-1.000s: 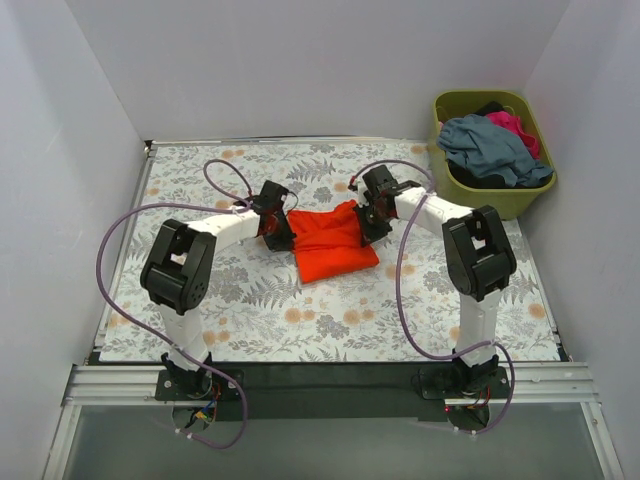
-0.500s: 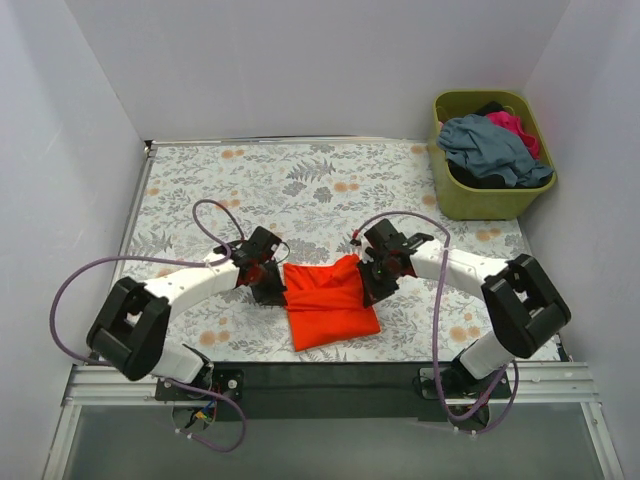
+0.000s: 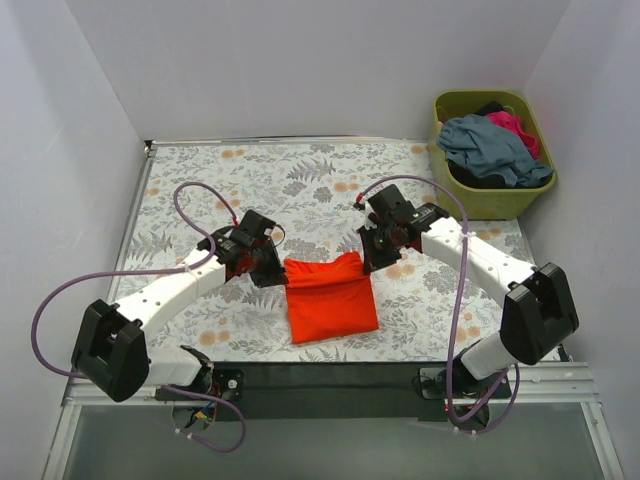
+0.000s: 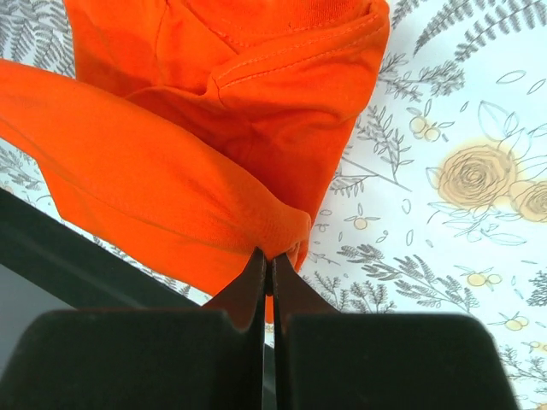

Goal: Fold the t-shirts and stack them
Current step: Fold the tshirt

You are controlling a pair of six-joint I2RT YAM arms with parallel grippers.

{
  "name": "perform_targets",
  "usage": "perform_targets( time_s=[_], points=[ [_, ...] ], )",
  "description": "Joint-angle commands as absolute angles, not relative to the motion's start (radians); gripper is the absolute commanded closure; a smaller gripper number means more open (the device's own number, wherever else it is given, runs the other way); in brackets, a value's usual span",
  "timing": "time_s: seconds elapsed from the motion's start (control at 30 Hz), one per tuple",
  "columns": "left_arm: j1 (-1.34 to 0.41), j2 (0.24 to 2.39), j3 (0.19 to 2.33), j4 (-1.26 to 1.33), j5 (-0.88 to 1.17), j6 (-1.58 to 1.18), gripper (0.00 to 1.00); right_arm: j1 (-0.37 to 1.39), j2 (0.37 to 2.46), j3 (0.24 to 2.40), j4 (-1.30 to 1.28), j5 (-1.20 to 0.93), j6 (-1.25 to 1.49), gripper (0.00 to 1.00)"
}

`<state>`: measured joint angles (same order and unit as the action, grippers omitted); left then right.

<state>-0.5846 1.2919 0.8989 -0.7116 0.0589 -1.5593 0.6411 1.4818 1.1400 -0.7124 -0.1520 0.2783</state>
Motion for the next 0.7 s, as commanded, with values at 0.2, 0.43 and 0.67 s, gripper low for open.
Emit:
perform_targets(
  time_s=[0.2, 0.43, 0.67],
  points=[
    [-0.58, 1.319, 0.959, -0.69, -0.04, -1.565, 1.0, 0.615, 1.592, 1.267, -0.782, -0.164, 0.219, 0.99],
    [-0.58, 1.207, 0.951, -0.669, -0.035, -1.566, 1.0, 0.615, 1.526, 1.279, -0.798, -0.203, 0.235, 0.99],
    [-0.58, 1.207, 0.974, -0.663, -0.025, -1.554, 1.0, 0.615, 1.517, 1.322, -0.813, -0.176, 0.238, 0.99]
  ],
)
